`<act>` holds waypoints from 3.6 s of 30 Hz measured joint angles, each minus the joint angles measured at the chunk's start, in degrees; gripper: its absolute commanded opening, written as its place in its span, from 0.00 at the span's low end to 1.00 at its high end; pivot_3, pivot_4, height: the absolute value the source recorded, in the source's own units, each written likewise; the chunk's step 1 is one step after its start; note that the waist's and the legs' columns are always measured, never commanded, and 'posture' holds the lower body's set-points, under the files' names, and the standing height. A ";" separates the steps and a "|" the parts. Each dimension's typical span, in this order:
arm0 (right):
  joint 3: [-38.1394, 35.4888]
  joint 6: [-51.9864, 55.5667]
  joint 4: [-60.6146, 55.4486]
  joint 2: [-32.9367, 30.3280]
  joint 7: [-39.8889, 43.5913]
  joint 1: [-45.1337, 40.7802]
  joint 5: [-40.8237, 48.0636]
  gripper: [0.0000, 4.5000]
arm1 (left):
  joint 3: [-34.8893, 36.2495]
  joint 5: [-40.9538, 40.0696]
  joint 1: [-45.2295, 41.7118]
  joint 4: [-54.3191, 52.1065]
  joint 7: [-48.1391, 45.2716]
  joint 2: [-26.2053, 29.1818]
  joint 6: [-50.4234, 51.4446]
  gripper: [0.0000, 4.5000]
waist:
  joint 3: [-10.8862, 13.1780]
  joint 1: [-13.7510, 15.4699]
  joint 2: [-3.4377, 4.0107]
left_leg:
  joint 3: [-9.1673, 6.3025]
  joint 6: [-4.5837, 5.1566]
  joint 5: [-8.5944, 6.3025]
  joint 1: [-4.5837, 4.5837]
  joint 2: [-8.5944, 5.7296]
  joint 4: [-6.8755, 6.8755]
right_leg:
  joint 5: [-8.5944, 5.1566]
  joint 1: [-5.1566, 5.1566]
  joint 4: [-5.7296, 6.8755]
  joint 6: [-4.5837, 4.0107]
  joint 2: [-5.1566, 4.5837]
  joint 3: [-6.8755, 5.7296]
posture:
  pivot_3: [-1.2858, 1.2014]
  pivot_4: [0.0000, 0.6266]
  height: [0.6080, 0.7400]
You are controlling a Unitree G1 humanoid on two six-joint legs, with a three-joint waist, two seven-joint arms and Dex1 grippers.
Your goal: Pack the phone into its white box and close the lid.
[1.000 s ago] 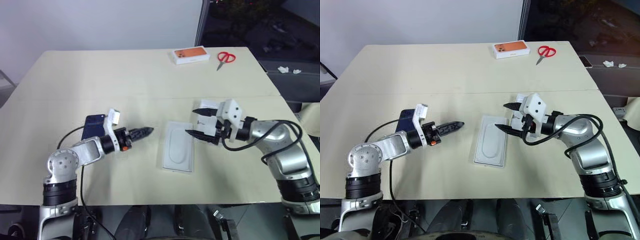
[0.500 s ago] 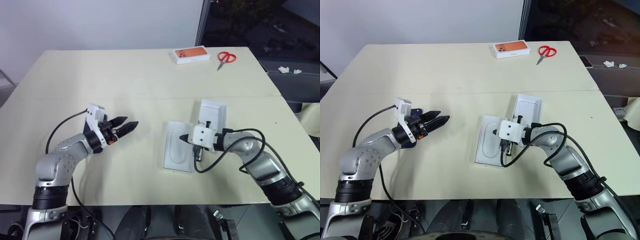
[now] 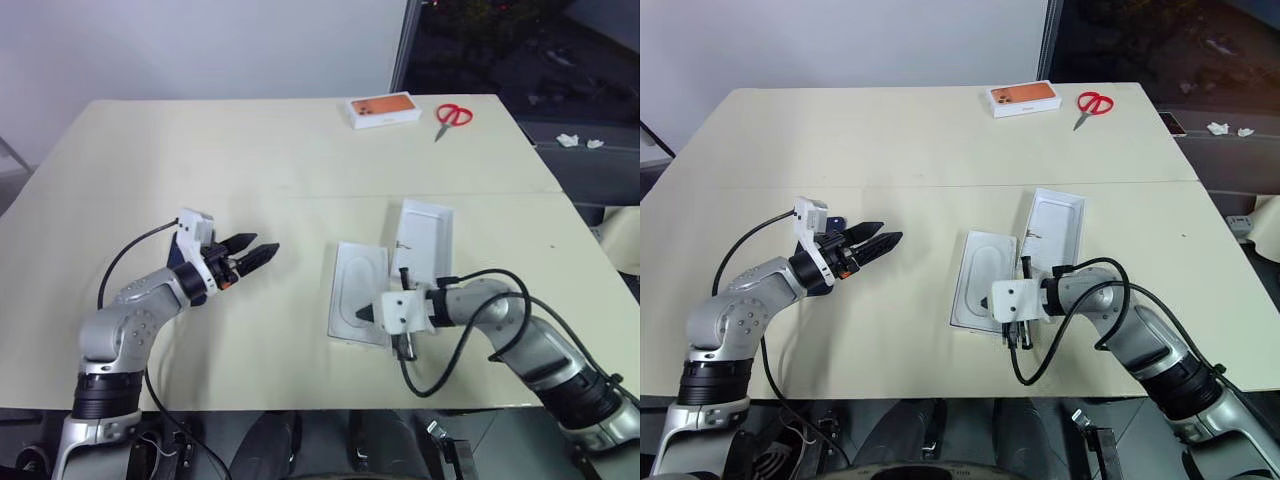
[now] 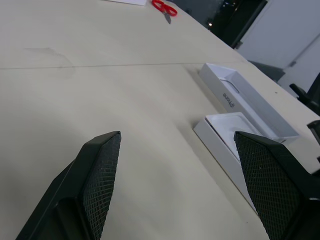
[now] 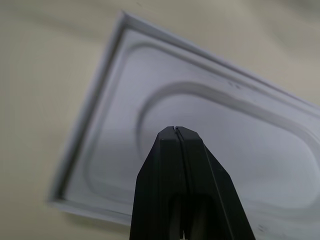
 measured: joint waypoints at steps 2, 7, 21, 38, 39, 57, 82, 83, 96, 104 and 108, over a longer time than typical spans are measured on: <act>0.00 0.39 -0.64 0.12 0.37 0.25 0.51 0.00 | -0.02 0.12 0.00 0.00 -0.03 0.00 -0.01 0.85 | 0.00 -0.06 0.00 | 0.00 0.00 0.00 0.00 0.01 -0.01 | 0.00 0.00 0.00 0.00 0.01 0.00 | 0.52 0.24 1.00; 0.25 0.57 -1.46 0.22 1.48 0.51 0.74 0.00 | -0.03 0.65 0.00 0.00 -0.05 0.00 -0.18 0.85 | 0.00 0.00 0.00 | 0.00 0.00 0.00 0.00 0.01 -0.01 | 0.00 0.00 -0.01 0.00 0.00 -0.01 | 0.52 0.24 1.00; 0.26 2.10 -3.74 -0.18 5.11 0.63 2.80 0.00 | -0.11 2.12 0.00 0.04 -0.10 -0.01 -0.19 0.85 | 0.00 -0.03 -0.01 | -0.01 0.00 0.00 0.00 0.01 -0.01 | 0.00 0.00 -0.01 0.00 0.01 -0.02 | 0.52 0.24 1.00; -1.07 -14.52 17.39 3.74 -9.04 -10.97 -10.99 0.00 | -0.14 2.60 0.01 0.49 -0.03 -0.94 -0.25 0.85 | 0.00 -0.05 0.00 | 0.00 -0.35 0.20 0.01 -0.02 -0.01 | 0.00 -0.01 0.03 0.00 0.01 -0.02 | 0.52 0.24 1.00; -0.79 -15.37 18.19 3.48 -9.33 -11.03 -12.08 0.00 | -0.14 2.60 0.01 0.48 -0.02 -0.98 -0.25 0.85 | 0.00 -0.05 0.00 | -0.01 -0.35 0.20 0.01 -0.02 -0.01 | 0.00 -0.01 0.04 0.00 0.01 -0.02 | 0.52 0.24 1.00; 2.75 -18.78 15.76 6.36 -7.52 -9.15 -14.97 0.00 | -0.15 3.09 0.44 0.20 -0.01 -0.81 -0.29 0.85 | 0.00 -0.12 0.00 | -0.01 -0.35 0.20 0.01 0.00 0.00 | 0.00 -0.01 0.05 0.00 0.04 -0.01 | 0.52 0.24 1.00; -2.41 -12.98 13.57 5.89 -4.88 -6.86 -6.66 0.00 | -7.59 6.21 3.44 -2.94 -7.65 5.49 -0.41 0.85 | 0.01 -0.25 0.02 | 0.00 -0.27 0.16 0.03 0.01 -0.03 | 0.00 -0.01 0.04 -0.01 0.04 0.02 | 0.52 0.24 1.00; -4.14 -10.83 12.22 6.08 -4.15 -6.58 -3.51 0.00 | -8.71 6.18 3.84 -3.43 -8.92 5.86 -0.13 0.85 | 0.02 -0.15 0.02 | -0.01 -0.03 0.02 0.02 0.01 -0.03 | 0.00 -0.01 0.05 -0.01 0.04 0.02 | 0.52 0.24 1.00; -17.70 5.60 2.94 1.88 0.70 -0.84 17.03 0.00 | -11.40 9.30 0.90 -1.71 -12.73 5.92 -4.03 0.85 | 0.02 -0.17 0.03 | -0.06 0.04 -0.02 0.02 0.03 -0.01 | 0.00 0.02 0.03 -0.01 0.01 -0.02 | 0.52 0.24 1.00; -15.05 2.99 2.88 -2.54 2.64 3.93 14.12 0.00 | -11.84 11.35 0.44 -0.20 -12.61 5.73 -5.19 0.85 | 0.02 0.06 0.03 | -0.05 0.06 -0.03 -0.01 -0.02 0.01 | 0.00 0.03 -0.02 -0.01 -0.03 -0.03 | 0.52 0.24 1.00; -14.19 -1.32 5.77 -5.80 3.37 4.94 10.59 0.00 | -12.55 12.43 1.16 -0.01 -11.69 3.92 -5.78 0.85 | 0.02 -0.04 0.03 | -0.03 0.06 -0.03 0.01 0.00 0.02 | 0.00 0.03 0.00 0.00 -0.01 -0.03 | 0.52 0.24 1.00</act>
